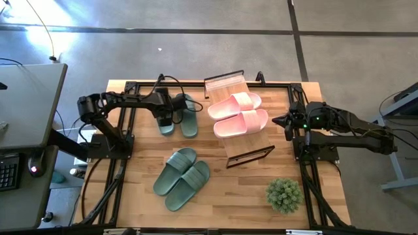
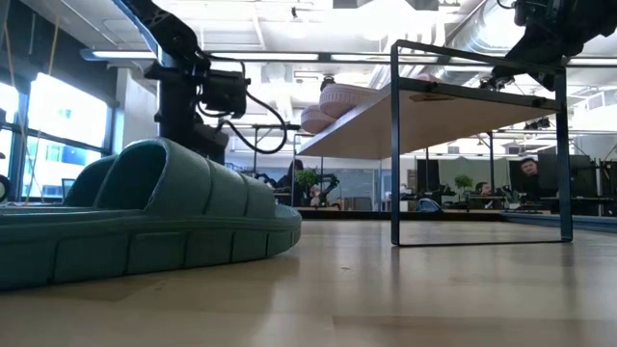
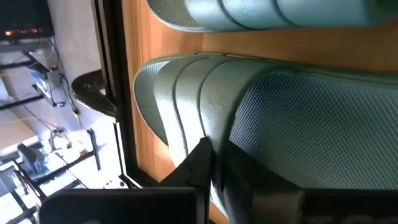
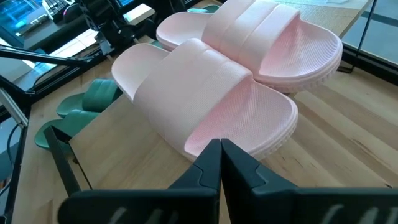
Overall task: Pick and place slides into the shelf
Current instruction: Put the green slide under the shelf
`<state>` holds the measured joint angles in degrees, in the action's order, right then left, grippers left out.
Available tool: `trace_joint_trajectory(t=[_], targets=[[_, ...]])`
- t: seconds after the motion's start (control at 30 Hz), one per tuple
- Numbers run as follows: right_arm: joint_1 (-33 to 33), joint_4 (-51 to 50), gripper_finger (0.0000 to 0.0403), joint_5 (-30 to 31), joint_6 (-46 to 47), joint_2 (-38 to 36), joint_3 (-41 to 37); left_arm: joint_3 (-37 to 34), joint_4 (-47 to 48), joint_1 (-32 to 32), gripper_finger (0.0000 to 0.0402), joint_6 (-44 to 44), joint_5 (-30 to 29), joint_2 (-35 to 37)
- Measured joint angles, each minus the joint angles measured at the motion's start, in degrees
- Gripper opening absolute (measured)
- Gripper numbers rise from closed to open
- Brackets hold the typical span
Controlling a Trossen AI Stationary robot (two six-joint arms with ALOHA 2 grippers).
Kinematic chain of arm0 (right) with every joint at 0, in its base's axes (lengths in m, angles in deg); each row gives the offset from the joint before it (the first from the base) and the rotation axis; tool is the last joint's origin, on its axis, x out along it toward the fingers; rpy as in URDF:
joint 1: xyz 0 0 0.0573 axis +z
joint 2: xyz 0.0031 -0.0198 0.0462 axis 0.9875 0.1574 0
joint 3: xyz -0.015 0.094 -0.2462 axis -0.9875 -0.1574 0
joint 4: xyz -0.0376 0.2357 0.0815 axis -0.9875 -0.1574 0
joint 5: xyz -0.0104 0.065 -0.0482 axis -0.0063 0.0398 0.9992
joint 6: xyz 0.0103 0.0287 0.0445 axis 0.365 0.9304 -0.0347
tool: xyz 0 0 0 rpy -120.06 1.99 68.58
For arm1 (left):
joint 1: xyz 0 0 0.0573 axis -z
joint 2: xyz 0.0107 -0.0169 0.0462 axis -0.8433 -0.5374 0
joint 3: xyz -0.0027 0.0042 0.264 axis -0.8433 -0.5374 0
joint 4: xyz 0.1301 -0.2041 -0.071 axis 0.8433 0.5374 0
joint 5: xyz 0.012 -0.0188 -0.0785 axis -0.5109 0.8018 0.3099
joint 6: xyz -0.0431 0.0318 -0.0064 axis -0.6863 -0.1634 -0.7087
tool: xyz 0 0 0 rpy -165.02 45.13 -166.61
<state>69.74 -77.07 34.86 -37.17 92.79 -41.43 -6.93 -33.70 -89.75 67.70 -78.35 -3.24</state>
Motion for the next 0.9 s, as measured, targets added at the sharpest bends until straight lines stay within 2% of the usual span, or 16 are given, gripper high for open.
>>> trace_joint_trajectory(t=[0.2, 0.47, 0.63, 0.9], targets=[[0.0, 0.0, 0.0, 0.0, -0.8, 0.0, 0.0, 0.0, -3.2, 0.7, 0.0008, 5.0, 3.2, 0.1], [0.0, 0.0, 0.0, 0.0, -1.0, 0.0, 0.0, 0.0, -12.6, 5.1, 0.0003, 18.2, 6.5, 0.1], [0.0, 0.0, 0.0, -0.1, -0.9, 0.0, 0.0, 0.0, -14.0, 6.5, 0.0002, 18.6, 10.3, 0.1], [0.0, 0.0, 0.0, -0.1, -0.5, 0.0, 0.0, 0.1, -11.6, 7.2, 0.0002, 18.5, 10.8, 0.6]])
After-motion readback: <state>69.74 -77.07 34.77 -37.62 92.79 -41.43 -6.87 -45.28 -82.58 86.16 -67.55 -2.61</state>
